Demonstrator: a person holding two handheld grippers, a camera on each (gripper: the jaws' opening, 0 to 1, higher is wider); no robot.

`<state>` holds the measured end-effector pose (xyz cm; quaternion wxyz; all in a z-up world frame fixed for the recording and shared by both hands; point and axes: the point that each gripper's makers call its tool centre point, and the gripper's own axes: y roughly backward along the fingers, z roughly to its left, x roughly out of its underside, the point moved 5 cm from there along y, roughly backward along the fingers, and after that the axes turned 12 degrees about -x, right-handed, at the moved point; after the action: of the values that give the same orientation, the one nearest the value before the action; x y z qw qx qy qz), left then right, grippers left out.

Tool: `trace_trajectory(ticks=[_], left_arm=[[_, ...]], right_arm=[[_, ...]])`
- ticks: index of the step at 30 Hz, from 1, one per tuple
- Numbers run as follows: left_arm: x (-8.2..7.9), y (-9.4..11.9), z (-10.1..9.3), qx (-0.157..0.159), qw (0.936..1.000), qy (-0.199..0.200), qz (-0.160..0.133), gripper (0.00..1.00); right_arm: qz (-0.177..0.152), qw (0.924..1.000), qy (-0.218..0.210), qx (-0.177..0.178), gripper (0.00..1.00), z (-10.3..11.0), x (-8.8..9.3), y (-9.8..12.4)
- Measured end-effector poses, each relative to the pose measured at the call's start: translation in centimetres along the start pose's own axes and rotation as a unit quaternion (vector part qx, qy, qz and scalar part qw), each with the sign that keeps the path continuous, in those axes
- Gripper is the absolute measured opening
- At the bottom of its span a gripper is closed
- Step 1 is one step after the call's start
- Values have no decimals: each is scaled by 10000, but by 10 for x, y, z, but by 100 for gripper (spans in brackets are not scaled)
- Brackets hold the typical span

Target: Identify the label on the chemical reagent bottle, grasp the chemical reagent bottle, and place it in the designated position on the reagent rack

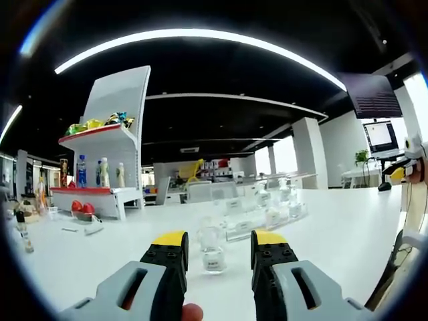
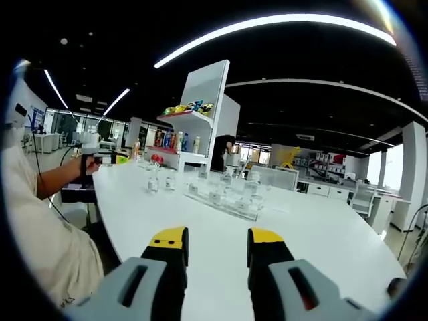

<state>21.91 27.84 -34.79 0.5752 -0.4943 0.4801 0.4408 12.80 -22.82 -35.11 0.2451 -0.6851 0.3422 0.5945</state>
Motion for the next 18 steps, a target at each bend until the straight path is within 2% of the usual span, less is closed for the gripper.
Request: trace_trajectory(ticks=[18], left_arm=[[7, -16, -11, 143, 9997, -150, 158, 38]], right_arm=[[85, 9999, -50, -112, 35, 0, 3, -12]])
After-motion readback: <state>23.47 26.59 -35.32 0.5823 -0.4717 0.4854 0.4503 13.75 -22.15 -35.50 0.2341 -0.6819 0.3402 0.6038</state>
